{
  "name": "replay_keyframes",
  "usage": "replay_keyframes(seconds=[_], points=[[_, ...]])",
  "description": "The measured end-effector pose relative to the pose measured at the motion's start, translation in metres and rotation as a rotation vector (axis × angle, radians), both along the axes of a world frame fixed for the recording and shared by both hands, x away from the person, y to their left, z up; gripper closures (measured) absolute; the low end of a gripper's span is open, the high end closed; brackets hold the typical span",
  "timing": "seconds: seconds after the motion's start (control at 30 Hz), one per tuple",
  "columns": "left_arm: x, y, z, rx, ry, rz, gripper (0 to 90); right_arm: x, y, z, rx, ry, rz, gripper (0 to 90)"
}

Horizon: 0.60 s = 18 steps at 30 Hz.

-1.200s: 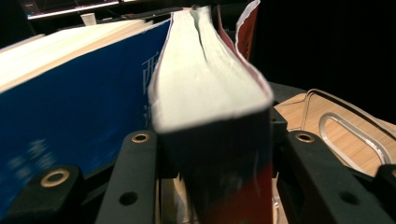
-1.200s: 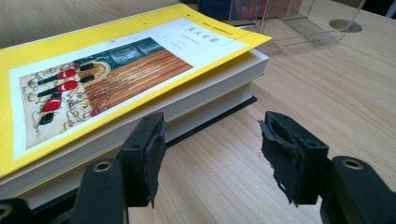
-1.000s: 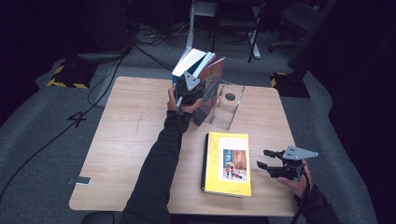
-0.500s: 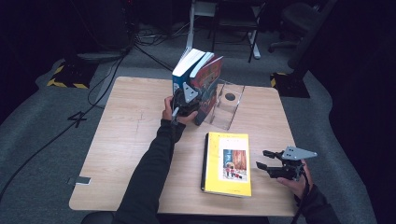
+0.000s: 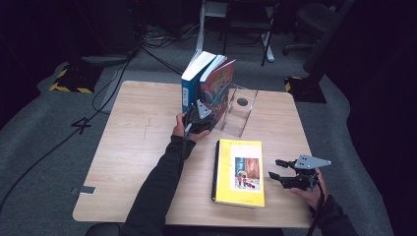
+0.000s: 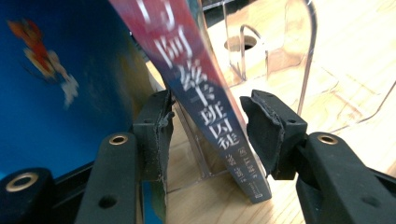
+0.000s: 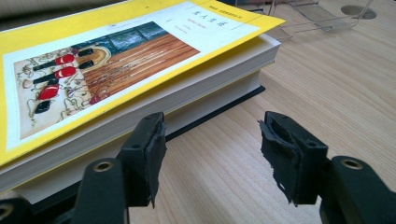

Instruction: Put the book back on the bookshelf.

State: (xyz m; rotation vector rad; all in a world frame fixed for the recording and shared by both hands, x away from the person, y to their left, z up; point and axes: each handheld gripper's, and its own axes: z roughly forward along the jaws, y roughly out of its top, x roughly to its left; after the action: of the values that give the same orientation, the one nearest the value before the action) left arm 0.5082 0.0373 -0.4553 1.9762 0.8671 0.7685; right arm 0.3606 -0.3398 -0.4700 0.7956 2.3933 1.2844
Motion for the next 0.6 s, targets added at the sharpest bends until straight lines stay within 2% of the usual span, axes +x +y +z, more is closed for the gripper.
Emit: replay_keyframes(seconds=[0.33,0.6], points=[[-0.001,0.000,-0.003,0.002,-0.006,0.006,51.8,0.000,0.000,0.000,0.001,0.001,-0.001,40.5],[-0.012,0.010,-0.008,0.048,0.030,-0.035,46.6,0.000,0.000,0.001,-0.012,-0.008,-0.011,40.2]])
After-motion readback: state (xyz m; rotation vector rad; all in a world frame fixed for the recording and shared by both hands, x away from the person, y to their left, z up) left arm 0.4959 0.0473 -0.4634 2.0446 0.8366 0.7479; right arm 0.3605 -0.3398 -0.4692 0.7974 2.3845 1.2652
